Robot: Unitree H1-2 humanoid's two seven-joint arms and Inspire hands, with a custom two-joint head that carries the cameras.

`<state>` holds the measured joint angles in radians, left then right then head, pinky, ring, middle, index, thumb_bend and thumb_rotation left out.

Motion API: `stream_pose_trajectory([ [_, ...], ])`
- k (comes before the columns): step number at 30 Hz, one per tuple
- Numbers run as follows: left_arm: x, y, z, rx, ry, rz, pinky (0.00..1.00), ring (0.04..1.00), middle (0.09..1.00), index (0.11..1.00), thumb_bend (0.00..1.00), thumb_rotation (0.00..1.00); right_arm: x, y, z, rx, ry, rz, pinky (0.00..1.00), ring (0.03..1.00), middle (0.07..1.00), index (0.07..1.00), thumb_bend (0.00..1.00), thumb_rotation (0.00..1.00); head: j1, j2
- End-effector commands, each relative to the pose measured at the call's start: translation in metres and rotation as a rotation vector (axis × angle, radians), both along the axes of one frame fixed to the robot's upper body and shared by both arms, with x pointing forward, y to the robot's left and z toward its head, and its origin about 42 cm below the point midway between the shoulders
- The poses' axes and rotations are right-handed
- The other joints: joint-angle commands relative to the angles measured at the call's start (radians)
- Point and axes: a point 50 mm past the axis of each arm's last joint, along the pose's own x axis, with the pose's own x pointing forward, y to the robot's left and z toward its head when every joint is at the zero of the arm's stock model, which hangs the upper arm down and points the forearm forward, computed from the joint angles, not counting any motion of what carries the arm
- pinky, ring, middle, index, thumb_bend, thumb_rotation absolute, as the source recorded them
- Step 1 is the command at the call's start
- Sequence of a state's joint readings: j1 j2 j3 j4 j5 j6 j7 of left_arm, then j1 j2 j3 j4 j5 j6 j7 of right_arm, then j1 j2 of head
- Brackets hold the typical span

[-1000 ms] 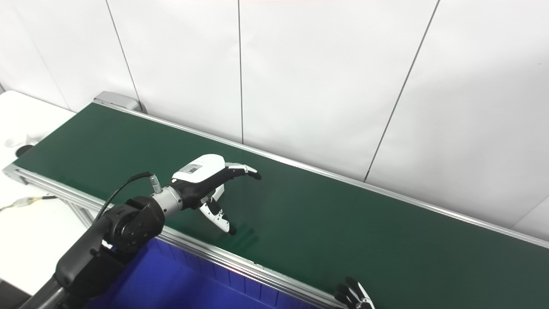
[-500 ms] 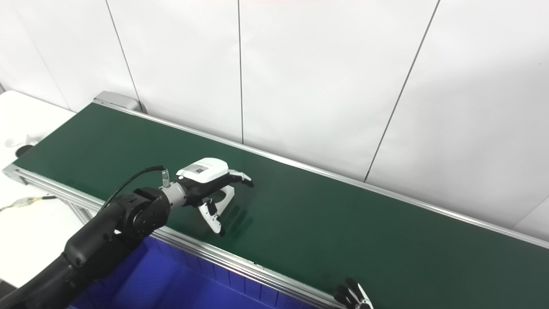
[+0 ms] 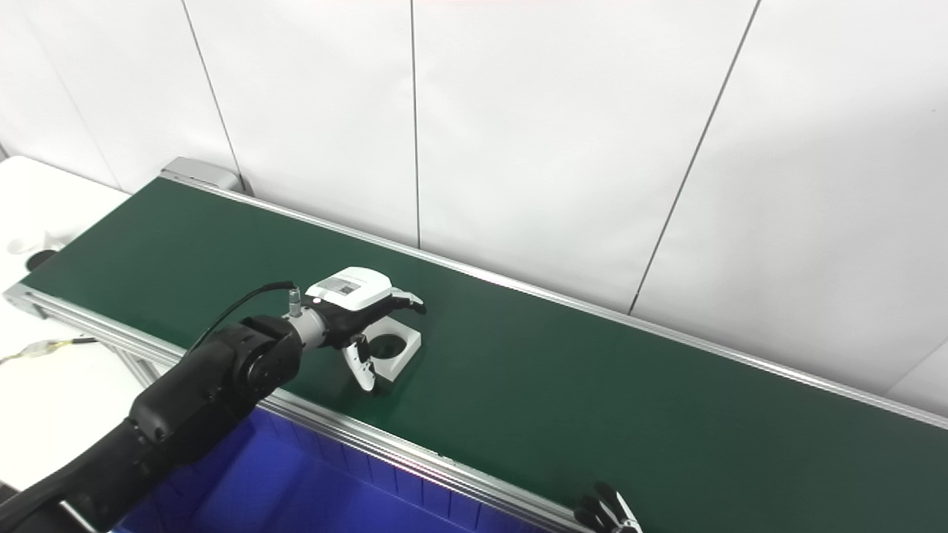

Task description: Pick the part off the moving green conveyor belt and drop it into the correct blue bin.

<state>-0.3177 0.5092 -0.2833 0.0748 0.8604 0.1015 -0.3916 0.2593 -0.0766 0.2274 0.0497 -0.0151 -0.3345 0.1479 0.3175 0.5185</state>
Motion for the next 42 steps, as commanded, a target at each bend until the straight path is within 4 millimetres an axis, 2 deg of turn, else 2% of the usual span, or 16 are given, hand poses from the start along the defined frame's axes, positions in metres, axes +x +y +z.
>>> stream_pose_trajectory([
  [1,0.014,0.000,0.020,0.007,-0.084,0.012,0.77,0.857,0.867,0.848,0.92,0.00,0.002,0.005,0.012,0.027,-0.073,0.005,0.74,0.820,0.841,0.908,0.68,0.41,0.000,0.000],
  [8,0.020,-0.005,0.016,0.002,-0.085,0.035,0.80,0.865,0.866,0.849,0.94,0.03,0.001,0.006,0.012,0.031,-0.078,0.006,0.74,0.822,0.843,0.907,0.67,0.41,-0.004,0.001],
  [17,0.023,-0.016,0.011,0.012,-0.063,0.050,0.77,0.859,0.863,0.847,0.93,0.05,-0.001,0.009,0.014,0.034,-0.078,0.007,0.74,0.822,0.846,0.911,0.67,0.41,-0.012,0.008],
  [26,0.016,-0.024,-0.017,0.033,-0.019,0.007,0.78,0.842,0.847,0.826,0.93,0.03,-0.002,0.012,0.015,0.057,-0.072,0.002,0.75,0.824,0.843,0.910,0.66,0.37,-0.024,0.013],
  [28,0.015,-0.025,-0.022,0.035,-0.016,0.004,0.76,0.831,0.845,0.818,0.93,0.01,-0.002,0.013,0.015,0.055,-0.073,0.002,0.74,0.820,0.839,0.907,0.66,0.38,-0.026,0.013],
  [31,0.015,-0.028,-0.029,0.024,-0.021,-0.022,0.73,0.788,0.802,0.756,0.91,0.00,-0.002,0.013,0.015,0.051,-0.075,0.004,0.74,0.822,0.841,0.908,0.65,0.37,-0.028,0.013],
  [38,0.015,-0.031,-0.043,0.035,-0.039,-0.070,0.69,0.729,0.737,0.684,0.87,0.00,-0.002,0.014,0.015,0.052,-0.080,0.004,0.74,0.821,0.840,0.912,0.66,0.37,-0.033,0.016],
  [39,0.015,-0.031,-0.044,0.037,-0.043,-0.078,0.67,0.702,0.706,0.663,0.84,0.00,-0.002,0.014,0.015,0.052,-0.081,0.004,0.74,0.819,0.841,0.913,0.66,0.37,-0.033,0.016],
  [40,0.015,-0.032,-0.046,0.034,-0.047,-0.081,0.66,0.685,0.684,0.624,0.77,0.01,-0.002,0.014,0.015,0.050,-0.082,0.004,0.74,0.819,0.841,0.914,0.66,0.37,-0.035,0.017],
  [41,0.015,-0.032,-0.047,0.030,-0.051,-0.083,0.64,0.666,0.652,0.536,0.60,0.03,-0.002,0.014,0.015,0.049,-0.083,0.004,0.74,0.817,0.840,0.914,0.66,0.38,-0.035,0.017],
  [42,0.015,-0.033,-0.048,0.027,-0.064,-0.089,0.64,0.664,0.649,0.528,0.59,0.04,-0.002,0.014,0.015,0.050,-0.081,0.004,0.74,0.817,0.840,0.914,0.66,0.38,-0.034,0.017],
])
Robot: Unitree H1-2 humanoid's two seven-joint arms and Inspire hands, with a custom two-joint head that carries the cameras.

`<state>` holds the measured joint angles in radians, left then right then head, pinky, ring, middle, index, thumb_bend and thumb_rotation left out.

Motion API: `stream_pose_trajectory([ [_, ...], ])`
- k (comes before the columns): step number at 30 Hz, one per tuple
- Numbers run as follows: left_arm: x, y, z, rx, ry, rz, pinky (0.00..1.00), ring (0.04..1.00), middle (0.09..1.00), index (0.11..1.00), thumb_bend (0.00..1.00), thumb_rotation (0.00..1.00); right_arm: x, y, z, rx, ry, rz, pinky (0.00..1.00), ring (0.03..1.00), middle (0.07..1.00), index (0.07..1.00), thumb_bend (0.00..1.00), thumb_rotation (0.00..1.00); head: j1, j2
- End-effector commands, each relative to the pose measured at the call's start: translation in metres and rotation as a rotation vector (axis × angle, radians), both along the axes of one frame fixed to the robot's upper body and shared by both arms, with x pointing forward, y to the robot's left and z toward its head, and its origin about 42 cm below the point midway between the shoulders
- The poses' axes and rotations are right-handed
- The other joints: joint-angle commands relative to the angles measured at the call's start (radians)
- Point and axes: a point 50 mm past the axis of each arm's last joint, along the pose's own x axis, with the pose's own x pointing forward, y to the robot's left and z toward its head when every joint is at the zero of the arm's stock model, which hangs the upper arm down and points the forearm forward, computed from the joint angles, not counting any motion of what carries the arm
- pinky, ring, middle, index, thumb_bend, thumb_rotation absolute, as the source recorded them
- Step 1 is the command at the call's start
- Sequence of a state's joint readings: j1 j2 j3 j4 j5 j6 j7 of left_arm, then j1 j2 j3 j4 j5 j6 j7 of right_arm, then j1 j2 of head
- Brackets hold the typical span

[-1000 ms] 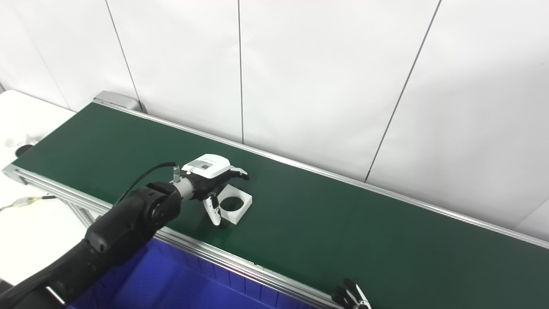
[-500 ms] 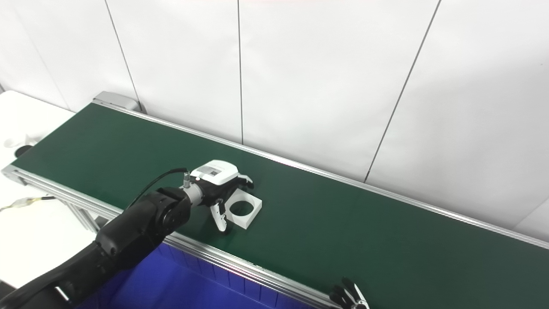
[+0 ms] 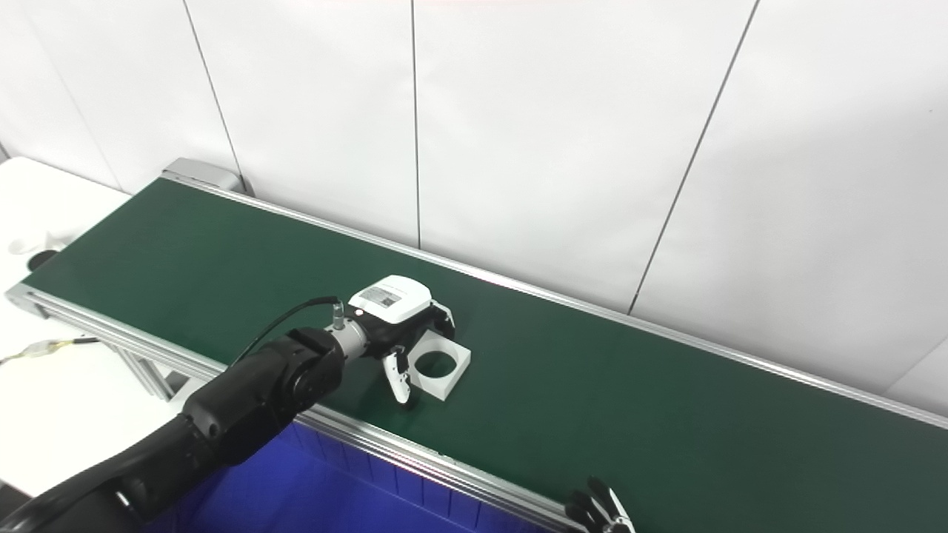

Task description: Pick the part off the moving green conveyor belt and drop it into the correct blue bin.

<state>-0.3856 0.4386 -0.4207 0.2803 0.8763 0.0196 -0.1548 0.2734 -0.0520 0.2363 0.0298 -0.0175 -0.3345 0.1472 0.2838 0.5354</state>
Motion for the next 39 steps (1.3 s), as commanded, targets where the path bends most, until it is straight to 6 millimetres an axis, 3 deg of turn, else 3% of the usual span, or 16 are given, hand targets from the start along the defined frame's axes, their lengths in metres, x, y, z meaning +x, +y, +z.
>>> stream_pose_trajectory([
  [1,-0.002,0.006,-0.011,0.039,0.001,0.001,0.62,0.627,0.586,0.502,0.55,0.02,0.001,0.004,0.011,0.025,-0.072,0.003,0.74,0.819,0.842,0.915,0.66,0.38,0.000,0.000],
  [4,-0.002,0.005,-0.012,0.029,-0.019,-0.005,0.60,0.577,0.524,0.478,0.52,0.00,0.001,0.003,0.011,0.026,-0.070,0.002,0.74,0.822,0.843,0.916,0.66,0.38,0.000,0.000],
  [18,-0.003,0.007,-0.001,0.023,-0.039,-0.016,0.53,0.518,0.471,0.501,0.52,0.00,0.000,0.002,0.011,0.028,-0.070,0.001,0.74,0.820,0.842,0.916,0.65,0.37,0.001,0.002],
  [28,-0.012,0.010,0.028,-0.020,-0.095,-0.015,0.52,0.509,0.446,0.507,0.52,0.00,0.001,0.001,0.011,0.027,-0.064,0.001,0.74,0.822,0.843,0.916,0.66,0.38,-0.002,0.002],
  [33,-0.020,0.012,0.047,-0.041,-0.144,-0.028,0.59,0.549,0.475,0.498,0.52,0.00,0.001,0.001,0.012,0.028,-0.066,0.003,0.74,0.820,0.843,0.916,0.65,0.37,-0.004,0.003],
  [39,-0.035,0.016,0.068,-0.059,-0.181,-0.018,0.53,0.506,0.468,0.495,0.53,0.00,0.001,0.001,0.012,0.024,-0.066,0.004,0.73,0.821,0.846,0.916,0.65,0.37,-0.002,0.003],
])
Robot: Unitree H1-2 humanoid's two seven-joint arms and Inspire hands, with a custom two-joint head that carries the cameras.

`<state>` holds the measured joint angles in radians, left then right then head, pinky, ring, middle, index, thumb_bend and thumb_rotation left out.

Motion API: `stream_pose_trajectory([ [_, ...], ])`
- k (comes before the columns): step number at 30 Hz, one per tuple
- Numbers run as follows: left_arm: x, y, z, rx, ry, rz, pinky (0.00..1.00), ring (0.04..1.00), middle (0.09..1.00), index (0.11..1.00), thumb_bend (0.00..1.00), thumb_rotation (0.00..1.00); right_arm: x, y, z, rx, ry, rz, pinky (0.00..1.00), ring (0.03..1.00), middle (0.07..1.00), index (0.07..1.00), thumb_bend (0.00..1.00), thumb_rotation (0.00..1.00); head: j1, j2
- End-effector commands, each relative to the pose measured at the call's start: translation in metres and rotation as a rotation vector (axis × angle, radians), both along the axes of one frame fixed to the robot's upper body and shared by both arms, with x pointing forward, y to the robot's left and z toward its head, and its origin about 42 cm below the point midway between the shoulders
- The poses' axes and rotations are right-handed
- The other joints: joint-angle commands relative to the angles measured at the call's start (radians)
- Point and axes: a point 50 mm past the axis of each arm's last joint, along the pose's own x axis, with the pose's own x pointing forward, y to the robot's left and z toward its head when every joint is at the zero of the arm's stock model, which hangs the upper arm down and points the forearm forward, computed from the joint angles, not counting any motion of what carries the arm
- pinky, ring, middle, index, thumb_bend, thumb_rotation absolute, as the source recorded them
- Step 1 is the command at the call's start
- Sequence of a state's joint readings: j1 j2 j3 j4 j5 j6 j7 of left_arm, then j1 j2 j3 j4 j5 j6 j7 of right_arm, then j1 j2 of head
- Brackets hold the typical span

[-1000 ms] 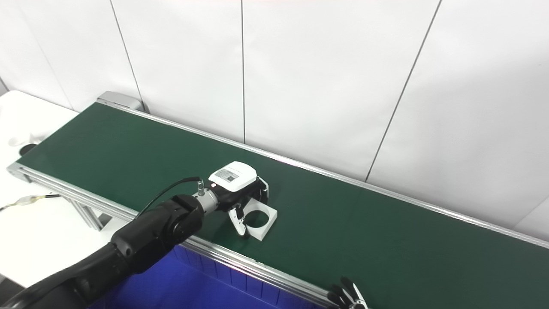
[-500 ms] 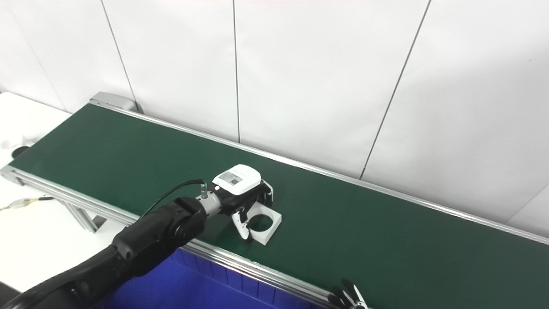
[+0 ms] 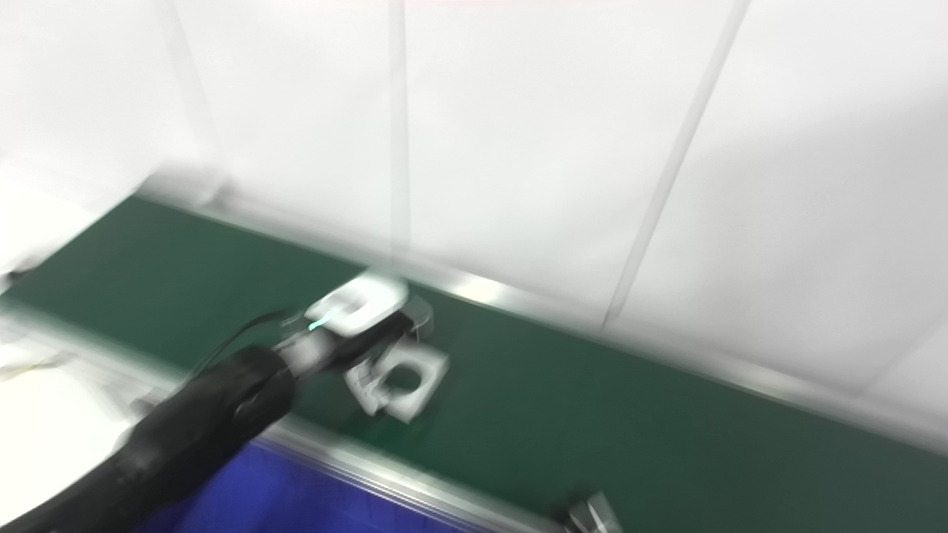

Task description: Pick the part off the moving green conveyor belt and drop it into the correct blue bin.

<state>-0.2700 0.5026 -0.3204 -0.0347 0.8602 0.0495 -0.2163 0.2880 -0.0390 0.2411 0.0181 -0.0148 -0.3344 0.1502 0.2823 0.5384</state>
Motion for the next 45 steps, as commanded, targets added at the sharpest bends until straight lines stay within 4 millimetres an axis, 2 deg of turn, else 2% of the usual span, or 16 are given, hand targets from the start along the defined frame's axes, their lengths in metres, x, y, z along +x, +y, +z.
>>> stream_pose_trajectory([
  [1,0.000,0.002,0.022,-0.008,-0.060,-0.004,0.53,0.508,0.473,0.494,0.52,0.00,0.005,-0.005,0.010,0.006,-0.069,0.005,0.73,0.820,0.846,0.917,0.65,0.37,0.000,0.000],
  [6,-0.015,0.005,0.038,-0.012,-0.090,-0.016,0.54,0.529,0.490,0.487,0.52,0.00,0.006,-0.005,0.010,0.004,-0.069,0.006,0.73,0.822,0.848,0.916,0.65,0.38,0.001,-0.002],
  [10,-0.021,0.006,0.044,-0.001,-0.110,-0.020,0.54,0.513,0.487,0.488,0.52,0.00,0.007,-0.006,0.009,0.005,-0.070,0.006,0.73,0.820,0.845,0.916,0.65,0.38,0.003,-0.003],
  [14,-0.027,0.006,0.051,0.002,-0.131,-0.025,0.57,0.534,0.499,0.480,0.52,0.00,0.008,-0.006,0.009,0.007,-0.069,0.006,0.73,0.823,0.847,0.914,0.66,0.37,0.003,-0.003],
  [25,-0.043,0.006,0.055,-0.077,-0.097,-0.037,0.52,0.474,0.463,0.500,0.52,0.00,0.007,-0.007,0.011,-0.003,-0.071,0.006,0.73,0.817,0.846,0.914,0.65,0.36,0.002,0.009],
  [37,-0.081,-0.008,0.060,-0.144,-0.070,-0.051,0.49,0.443,0.446,0.500,0.52,0.00,0.005,-0.010,0.015,-0.001,-0.071,0.004,0.73,0.821,0.846,0.914,0.65,0.37,0.000,0.034],
  [41,-0.089,-0.010,0.061,-0.137,-0.069,-0.052,0.52,0.475,0.466,0.494,0.52,0.00,0.005,-0.011,0.016,-0.004,-0.073,0.004,0.73,0.820,0.846,0.915,0.66,0.39,-0.001,0.041],
  [45,-0.101,-0.011,0.063,-0.138,-0.059,-0.057,0.47,0.438,0.449,0.497,0.52,0.00,0.005,-0.013,0.018,-0.005,-0.073,0.004,0.73,0.820,0.845,0.915,0.66,0.40,-0.001,0.065],
])
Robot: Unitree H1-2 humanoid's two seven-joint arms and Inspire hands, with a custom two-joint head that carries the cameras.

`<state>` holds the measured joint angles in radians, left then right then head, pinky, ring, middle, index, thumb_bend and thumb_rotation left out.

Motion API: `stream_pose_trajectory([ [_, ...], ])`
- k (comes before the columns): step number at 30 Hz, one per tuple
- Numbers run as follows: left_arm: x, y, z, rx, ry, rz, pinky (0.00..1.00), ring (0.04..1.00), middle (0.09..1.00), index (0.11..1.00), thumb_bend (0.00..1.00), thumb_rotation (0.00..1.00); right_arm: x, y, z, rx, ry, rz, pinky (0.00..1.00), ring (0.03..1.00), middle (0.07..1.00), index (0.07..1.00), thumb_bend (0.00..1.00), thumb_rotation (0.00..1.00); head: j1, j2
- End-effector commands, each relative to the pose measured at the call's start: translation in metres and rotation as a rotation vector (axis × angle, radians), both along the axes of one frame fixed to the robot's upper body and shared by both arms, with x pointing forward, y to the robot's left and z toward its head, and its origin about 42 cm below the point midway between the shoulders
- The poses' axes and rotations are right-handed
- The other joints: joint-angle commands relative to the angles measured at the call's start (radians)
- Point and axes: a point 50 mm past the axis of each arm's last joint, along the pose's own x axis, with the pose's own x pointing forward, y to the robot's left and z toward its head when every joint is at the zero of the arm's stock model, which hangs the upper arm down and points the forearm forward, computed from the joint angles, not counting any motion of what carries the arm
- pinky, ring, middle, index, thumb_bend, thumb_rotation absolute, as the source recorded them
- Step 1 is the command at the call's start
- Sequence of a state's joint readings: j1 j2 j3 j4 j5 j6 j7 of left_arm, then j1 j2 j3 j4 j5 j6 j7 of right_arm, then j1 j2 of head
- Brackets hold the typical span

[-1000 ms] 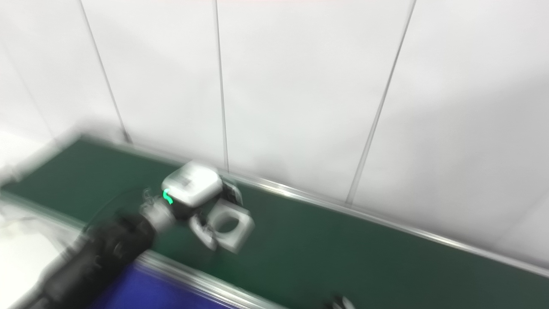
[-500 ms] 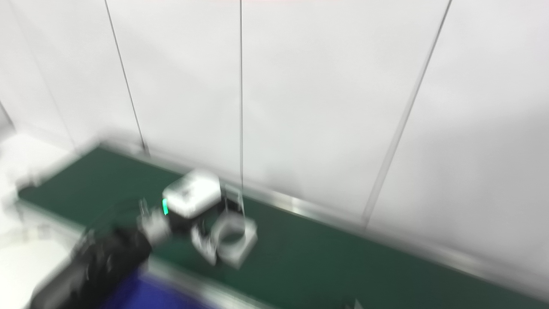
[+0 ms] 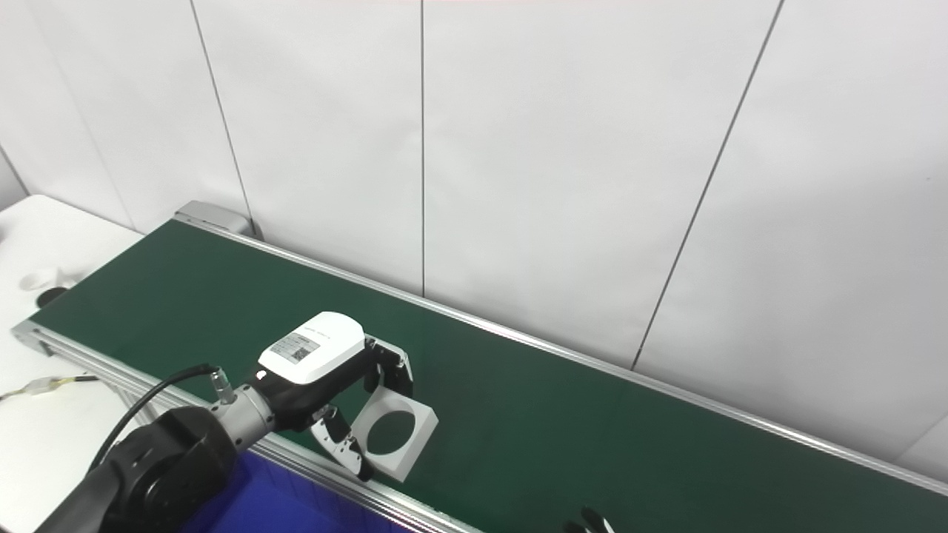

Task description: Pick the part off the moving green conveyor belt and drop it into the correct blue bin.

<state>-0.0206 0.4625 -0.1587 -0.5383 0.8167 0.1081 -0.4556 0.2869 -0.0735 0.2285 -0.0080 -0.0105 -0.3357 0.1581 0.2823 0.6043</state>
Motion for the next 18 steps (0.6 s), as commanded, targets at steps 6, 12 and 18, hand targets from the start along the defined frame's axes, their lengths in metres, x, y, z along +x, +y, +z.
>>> stream_pose_trajectory([
  [6,-0.021,-0.004,0.012,-0.035,-0.027,-0.004,0.47,0.433,0.438,0.501,0.52,0.00,0.003,-0.001,0.016,0.021,-0.047,-0.001,0.74,0.822,0.846,0.918,0.66,0.41,-0.002,0.031],
  [12,-0.034,-0.004,0.014,-0.050,-0.006,-0.013,0.55,0.476,0.445,0.502,0.52,0.00,0.002,-0.003,0.024,0.023,-0.061,-0.008,0.73,0.819,0.848,0.915,0.65,0.39,0.000,0.088],
  [18,-0.047,-0.002,0.016,-0.079,0.022,0.003,0.50,0.448,0.449,0.503,0.52,0.00,0.004,-0.006,0.034,0.019,-0.070,-0.025,0.72,0.804,0.835,0.902,0.66,0.40,0.018,0.164],
])
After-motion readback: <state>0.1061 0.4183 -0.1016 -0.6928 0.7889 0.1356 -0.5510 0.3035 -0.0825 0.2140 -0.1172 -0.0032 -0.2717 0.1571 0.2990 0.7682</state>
